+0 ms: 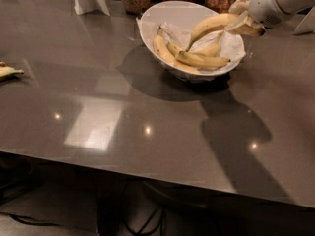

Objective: Pick banana from white bowl

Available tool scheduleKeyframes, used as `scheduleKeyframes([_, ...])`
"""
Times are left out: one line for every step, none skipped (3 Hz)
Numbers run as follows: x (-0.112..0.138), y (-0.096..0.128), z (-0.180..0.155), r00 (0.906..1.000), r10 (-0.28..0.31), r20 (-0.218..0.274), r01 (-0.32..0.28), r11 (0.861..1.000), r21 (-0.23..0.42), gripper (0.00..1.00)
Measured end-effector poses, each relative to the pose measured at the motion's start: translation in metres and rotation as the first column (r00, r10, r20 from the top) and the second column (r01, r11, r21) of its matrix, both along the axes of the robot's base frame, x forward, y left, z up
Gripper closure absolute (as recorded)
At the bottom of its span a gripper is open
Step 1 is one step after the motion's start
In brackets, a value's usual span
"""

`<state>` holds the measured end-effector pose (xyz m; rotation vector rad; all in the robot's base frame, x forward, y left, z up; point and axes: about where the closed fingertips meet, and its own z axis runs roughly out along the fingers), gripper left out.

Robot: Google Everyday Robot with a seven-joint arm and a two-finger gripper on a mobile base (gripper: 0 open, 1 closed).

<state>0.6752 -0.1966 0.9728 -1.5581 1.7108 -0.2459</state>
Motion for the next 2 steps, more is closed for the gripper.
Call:
scheduleKeyframes([-0.028,-0.010,0.011,0.9995,-0.027,-0.013,0.028,0.999,0.037,1.00])
scheduleKeyframes([-0.051,-0.020,0.023,0.9980,-0.056,-0.028,0.058,0.996,0.069,1.00])
